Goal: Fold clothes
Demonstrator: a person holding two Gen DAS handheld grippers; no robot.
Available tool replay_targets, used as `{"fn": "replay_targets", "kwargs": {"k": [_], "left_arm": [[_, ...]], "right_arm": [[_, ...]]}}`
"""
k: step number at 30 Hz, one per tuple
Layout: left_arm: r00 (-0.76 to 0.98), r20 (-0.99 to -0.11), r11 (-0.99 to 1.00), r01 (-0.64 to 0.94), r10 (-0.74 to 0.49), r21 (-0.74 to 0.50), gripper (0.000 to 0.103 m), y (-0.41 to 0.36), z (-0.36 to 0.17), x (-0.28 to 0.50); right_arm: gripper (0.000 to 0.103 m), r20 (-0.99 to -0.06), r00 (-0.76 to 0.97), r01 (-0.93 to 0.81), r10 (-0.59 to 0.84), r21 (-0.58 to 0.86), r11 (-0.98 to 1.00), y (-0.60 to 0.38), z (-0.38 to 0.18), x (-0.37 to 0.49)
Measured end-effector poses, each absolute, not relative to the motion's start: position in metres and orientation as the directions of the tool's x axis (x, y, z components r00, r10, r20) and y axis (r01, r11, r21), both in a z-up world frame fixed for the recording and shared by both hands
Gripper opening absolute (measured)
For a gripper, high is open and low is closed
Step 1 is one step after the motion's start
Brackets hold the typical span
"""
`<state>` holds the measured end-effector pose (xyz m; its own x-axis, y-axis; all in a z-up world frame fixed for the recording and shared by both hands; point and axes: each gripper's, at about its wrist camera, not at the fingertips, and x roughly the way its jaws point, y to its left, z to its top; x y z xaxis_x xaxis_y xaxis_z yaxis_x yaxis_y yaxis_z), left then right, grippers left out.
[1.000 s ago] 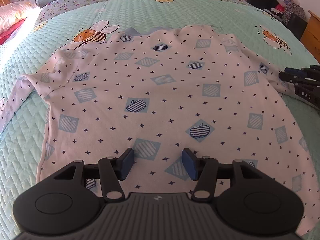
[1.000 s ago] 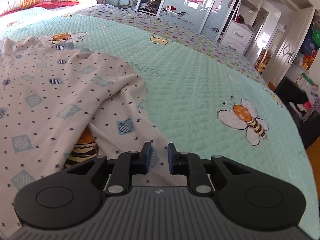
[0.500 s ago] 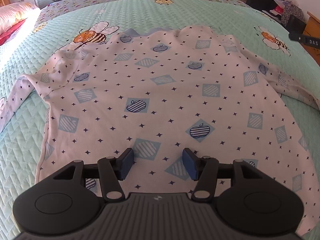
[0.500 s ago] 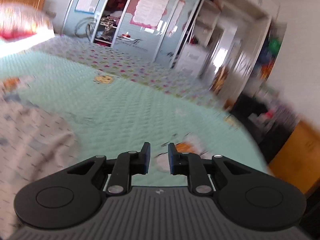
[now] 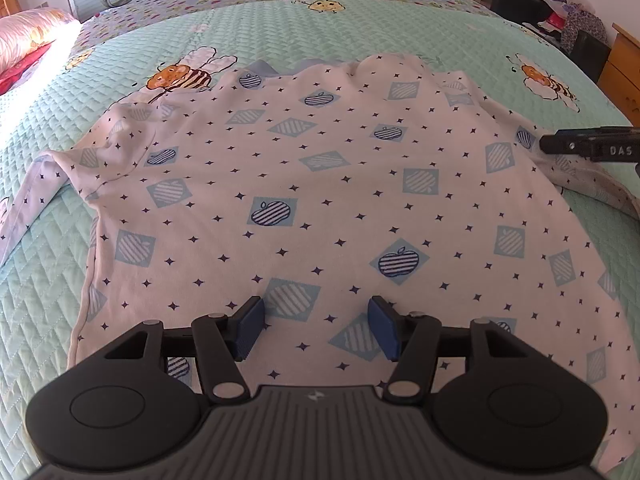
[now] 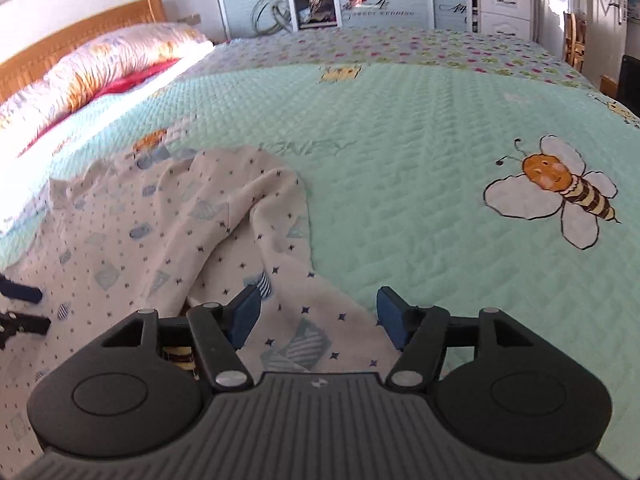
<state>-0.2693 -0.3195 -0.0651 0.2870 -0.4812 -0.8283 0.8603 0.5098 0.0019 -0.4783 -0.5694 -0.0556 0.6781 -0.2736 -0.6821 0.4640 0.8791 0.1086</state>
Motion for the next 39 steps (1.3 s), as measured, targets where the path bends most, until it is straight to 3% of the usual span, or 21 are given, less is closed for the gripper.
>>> {"fn": "replay_targets", "kwargs": {"k": [2, 3, 4, 9, 13, 14, 15, 16, 17, 19, 21, 23, 26, 30, 32, 39], "left_arm": [[0.287, -0.827, 0.507, 0.862, -0.483, 0.003, 0.062, -0.319, -0.065, -0.269], [0.286, -0.827, 0.505, 0.863, -0.485, 0.002, 0.062, -0.319, -0.066, -0.269], [0.286, -0.826, 0.504, 0.864, -0.486, 0.002, 0.062, -0.319, -0.066, -0.269], [0.275, -0.823, 0.498, 0.867, -0.497, -0.012, 0.062, -0.317, -0.065, -0.267], [0.271, -0.824, 0.498, 0.867, -0.497, -0.015, 0.062, -0.317, -0.065, -0.266], [0.27, -0.824, 0.497, 0.868, -0.498, -0.016, 0.063, -0.317, -0.065, -0.266], [0.269, -0.824, 0.496, 0.868, -0.499, -0.017, 0.063, -0.317, -0.065, -0.266], [0.269, -0.823, 0.495, 0.869, -0.5, -0.017, 0.063, -0.316, -0.065, -0.266], [0.268, -0.823, 0.494, 0.869, -0.501, -0.018, 0.063, -0.316, -0.065, -0.266], [0.265, -0.823, 0.49, 0.871, -0.503, -0.019, 0.063, -0.316, -0.066, -0.265], [0.263, -0.823, 0.488, 0.873, -0.504, -0.02, 0.063, -0.316, -0.066, -0.264], [0.261, -0.823, 0.487, 0.873, -0.505, -0.022, 0.064, -0.316, -0.066, -0.264], [0.268, -0.82, 0.489, 0.872, -0.506, -0.016, 0.066, -0.317, -0.067, -0.265], [0.276, -0.818, 0.492, 0.871, -0.505, -0.01, 0.067, -0.317, -0.067, -0.268], [0.28, -0.817, 0.494, 0.869, -0.504, -0.007, 0.067, -0.318, -0.068, -0.269], [0.291, -0.817, 0.506, 0.862, -0.497, 0.0, 0.068, -0.319, -0.068, -0.27]], "right_arm": [[0.036, -0.692, 0.644, 0.454, -0.328, 0.001, 0.891, -0.559, -0.057, -0.471], [0.014, -0.675, 0.624, 0.455, -0.393, -0.095, 0.886, -0.552, -0.055, -0.468], [0.01, -0.652, 0.605, 0.452, -0.457, -0.19, 0.871, -0.545, -0.053, -0.466], [0.009, -0.448, 0.523, 0.403, -0.726, -0.621, 0.673, -0.511, -0.042, -0.453], [0.012, -0.169, 0.46, 0.305, -0.872, -0.892, 0.334, -0.503, -0.052, -0.439], [0.017, -0.201, 0.449, 0.262, -0.871, -0.902, 0.343, -0.505, -0.06, -0.437], [0.03, -0.241, 0.436, 0.221, -0.867, -0.906, 0.362, -0.507, -0.069, -0.434], [0.044, -0.295, 0.428, 0.22, -0.854, -0.883, 0.415, -0.509, -0.074, -0.436], [0.049, -0.349, 0.422, 0.224, -0.837, -0.854, 0.47, -0.512, -0.079, -0.437], [0.052, -0.471, 0.462, 0.319, -0.752, -0.703, 0.636, -0.518, -0.072, -0.451], [0.053, -0.531, 0.501, 0.491, -0.683, -0.476, 0.73, -0.53, -0.051, -0.473], [0.055, -0.515, 0.551, 0.652, -0.657, -0.226, 0.724, -0.54, -0.031, -0.509], [0.066, -0.446, 0.544, 0.82, -0.711, 0.102, 0.563, -0.553, -0.01, -0.579], [0.067, -0.492, 0.547, 0.818, -0.677, 0.485, 0.309, -0.562, -0.032, -0.675], [0.067, -0.518, 0.561, 0.779, -0.646, 0.595, 0.199, -0.557, -0.049, -0.704], [0.066, -0.499, 0.652, 0.698, -0.571, 0.689, 0.194, -0.565, -0.082, -0.679]]}}
